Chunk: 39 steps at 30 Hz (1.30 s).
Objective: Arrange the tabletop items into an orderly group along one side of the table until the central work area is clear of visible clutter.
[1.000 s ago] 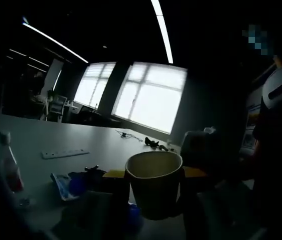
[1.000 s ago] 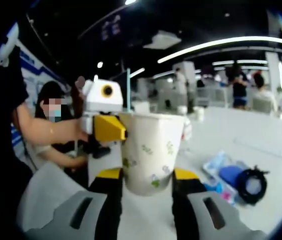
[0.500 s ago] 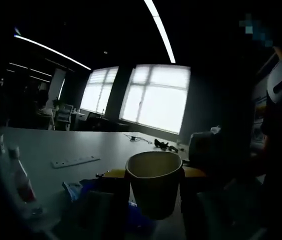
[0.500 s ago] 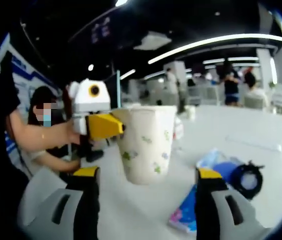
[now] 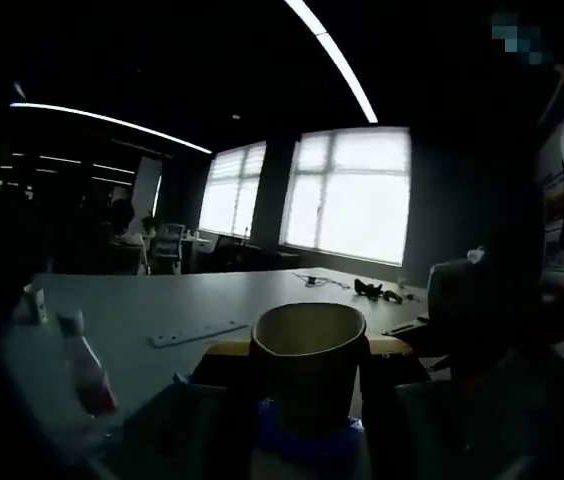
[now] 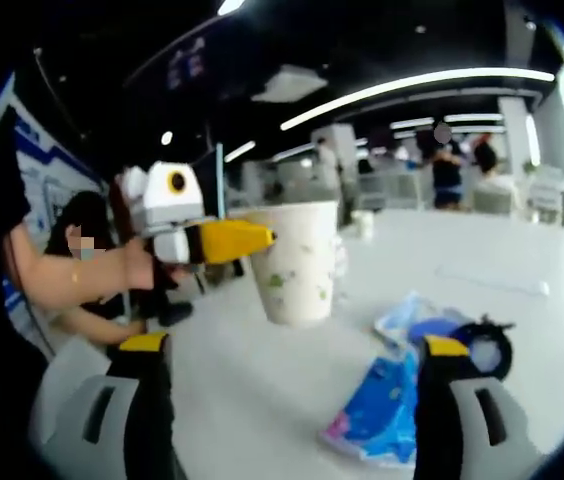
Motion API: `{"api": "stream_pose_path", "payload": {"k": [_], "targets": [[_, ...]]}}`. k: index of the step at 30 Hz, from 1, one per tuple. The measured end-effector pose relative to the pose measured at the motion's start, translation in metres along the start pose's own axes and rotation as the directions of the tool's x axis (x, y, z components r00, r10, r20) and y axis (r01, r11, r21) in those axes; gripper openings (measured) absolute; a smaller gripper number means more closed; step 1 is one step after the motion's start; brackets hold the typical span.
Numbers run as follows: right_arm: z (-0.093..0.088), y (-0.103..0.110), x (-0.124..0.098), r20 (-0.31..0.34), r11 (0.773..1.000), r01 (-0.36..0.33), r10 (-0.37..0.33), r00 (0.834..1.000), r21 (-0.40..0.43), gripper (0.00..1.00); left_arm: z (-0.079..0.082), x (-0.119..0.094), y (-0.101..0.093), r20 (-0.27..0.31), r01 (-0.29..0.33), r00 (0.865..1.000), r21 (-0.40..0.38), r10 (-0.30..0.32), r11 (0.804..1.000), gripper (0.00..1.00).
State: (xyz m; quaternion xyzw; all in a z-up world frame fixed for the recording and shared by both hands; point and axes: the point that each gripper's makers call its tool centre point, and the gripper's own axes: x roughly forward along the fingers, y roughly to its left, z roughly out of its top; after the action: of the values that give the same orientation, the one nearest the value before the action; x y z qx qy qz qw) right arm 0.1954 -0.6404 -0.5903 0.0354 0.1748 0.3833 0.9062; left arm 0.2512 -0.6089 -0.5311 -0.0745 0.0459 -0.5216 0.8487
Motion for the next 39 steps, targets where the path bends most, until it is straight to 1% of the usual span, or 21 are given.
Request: {"api": "stream_pose_path", "payload": {"k": [2, 4, 5, 7, 11, 13, 14, 17, 19, 22, 24, 26, 28, 31, 34, 36, 39], "targets": [[-0.003, -0.002, 0.000, -0.011, 1.000, 0.003, -0.003, 1.000, 0.011, 1.00, 0.000, 0.000, 0.008, 0.011, -0.038, 0.999, 0.004, 0.038, 0.999, 0.38], [-0.005, -0.002, 0.000, -0.019, 1.000, 0.002, -0.002, 1.000, 0.012, 1.00, -0.001, 0.000, 0.014, 0.013, -0.061, 0.998, 0.010, 0.061, 0.998, 0.38], [-0.006, -0.003, -0.001, -0.022, 1.000, 0.001, -0.001, 1.000, 0.014, 1.00, -0.001, 0.000, 0.020, 0.017, -0.090, 0.996, 0.019, 0.090, 0.996, 0.38], [-0.007, -0.004, -0.001, -0.026, 1.000, 0.001, -0.001, 1.000, 0.019, 0.99, -0.002, 0.000, 0.026, 0.017, -0.115, 0.993, 0.028, 0.115, 0.993, 0.38], [-0.013, -0.009, -0.002, -0.036, 0.999, 0.013, -0.012, 0.999, 0.044, 0.98, -0.003, 0.002, 0.043, 0.022, -0.184, 0.983, 0.054, 0.183, 0.981, 0.38], [-0.015, -0.011, -0.002, -0.040, 0.999, 0.020, -0.018, 0.999, 0.047, 0.98, -0.005, 0.003, 0.049, 0.014, -0.211, 0.977, 0.065, 0.211, 0.975, 0.38], [-0.016, -0.013, -0.003, -0.041, 0.998, 0.024, -0.022, 0.999, 0.051, 0.98, -0.004, 0.004, 0.051, 0.017, -0.214, 0.977, 0.070, 0.213, 0.974, 0.38], [-0.020, -0.019, -0.003, -0.047, 0.997, 0.036, -0.033, 0.998, 0.064, 0.98, -0.004, 0.006, 0.061, 0.027, -0.247, 0.969, 0.071, 0.246, 0.966, 0.38], [-0.023, -0.023, -0.003, -0.053, 0.997, 0.042, -0.039, 0.998, 0.070, 0.98, -0.007, 0.007, 0.068, 0.018, -0.269, 0.963, 0.086, 0.268, 0.959, 0.38], [-0.026, -0.030, -0.003, -0.057, 0.995, 0.053, -0.049, 0.997, 0.085, 0.97, -0.012, 0.009, 0.079, 0.005, -0.292, 0.956, 0.073, 0.292, 0.954, 0.38], [-0.027, -0.034, -0.003, -0.064, 0.995, 0.062, -0.057, 0.996, 0.084, 0.97, -0.014, 0.009, 0.086, 0.008, -0.309, 0.951, 0.077, 0.309, 0.948, 0.38], [-0.029, -0.038, -0.004, -0.071, 0.994, 0.063, -0.057, 0.996, 0.087, 0.97, -0.015, 0.010, 0.090, 0.013, -0.316, 0.949, 0.071, 0.316, 0.946, 0.38], [-0.031, -0.043, -0.004, -0.076, 0.993, 0.073, -0.066, 0.995, 0.091, 0.97, -0.018, 0.012, 0.096, 0.013, -0.332, 0.943, 0.070, 0.331, 0.941, 0.38], [-0.037, -0.049, -0.004, -0.092, 0.991, 0.086, -0.077, 0.993, 0.100, 0.97, -0.021, 0.015, 0.103, 0.026, -0.337, 0.941, 0.061, 0.336, 0.939, 0.38], [-0.041, -0.054, -0.006, -0.100, 0.990, 0.097, -0.087, 0.991, 0.104, 0.96, -0.025, 0.019, 0.113, 0.022, -0.356, 0.934, 0.105, 0.355, 0.929, 0.38], [-0.045, -0.059, -0.007, -0.104, 0.987, 0.106, -0.094, 0.990, 0.119, 0.96, -0.028, 0.023, 0.118, 0.018, -0.358, 0.933, 0.111, 0.358, 0.927, 0.38], [-0.053, -0.067, -0.009, -0.119, 0.984, 0.124, -0.109, 0.987, 0.130, 0.96, -0.034, 0.026, 0.125, 0.011, -0.372, 0.927, 0.136, 0.374, 0.918, 0.38]]}}
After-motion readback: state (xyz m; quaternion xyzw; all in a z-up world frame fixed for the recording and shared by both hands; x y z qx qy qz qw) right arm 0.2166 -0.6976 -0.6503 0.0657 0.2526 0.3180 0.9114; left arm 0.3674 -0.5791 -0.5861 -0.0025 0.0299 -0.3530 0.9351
